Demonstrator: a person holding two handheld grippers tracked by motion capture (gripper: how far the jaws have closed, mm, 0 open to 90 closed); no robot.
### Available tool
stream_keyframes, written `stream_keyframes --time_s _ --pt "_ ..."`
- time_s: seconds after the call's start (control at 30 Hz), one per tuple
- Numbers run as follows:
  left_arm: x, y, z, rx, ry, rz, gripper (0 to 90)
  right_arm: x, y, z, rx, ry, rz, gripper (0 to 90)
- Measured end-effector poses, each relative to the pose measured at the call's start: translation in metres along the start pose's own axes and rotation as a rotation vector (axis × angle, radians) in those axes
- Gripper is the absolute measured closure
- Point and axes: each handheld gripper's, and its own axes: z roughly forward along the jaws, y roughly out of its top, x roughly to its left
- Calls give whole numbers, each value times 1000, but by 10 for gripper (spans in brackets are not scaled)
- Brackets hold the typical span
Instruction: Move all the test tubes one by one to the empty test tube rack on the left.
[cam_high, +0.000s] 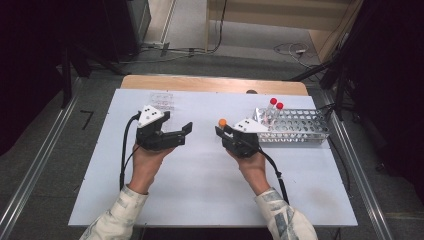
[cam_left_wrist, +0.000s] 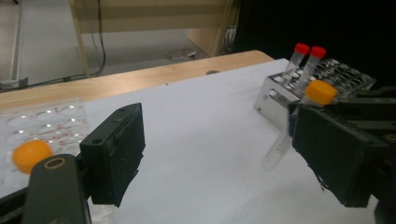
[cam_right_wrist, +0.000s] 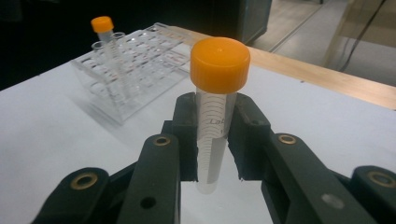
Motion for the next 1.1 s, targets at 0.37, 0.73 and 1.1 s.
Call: stream_keyframes --time_s 0.37,0.73,1.1 --pt "-18 -8 12 48 -97 72 372 44 -1 24 27 78 -53 707" --pt "-21 -14 17 68 -99 101 689 54 0 27 32 100 -64 707" --pt "-19 -13 14 46 -96 92 705 53 0 25 36 123 -77 566"
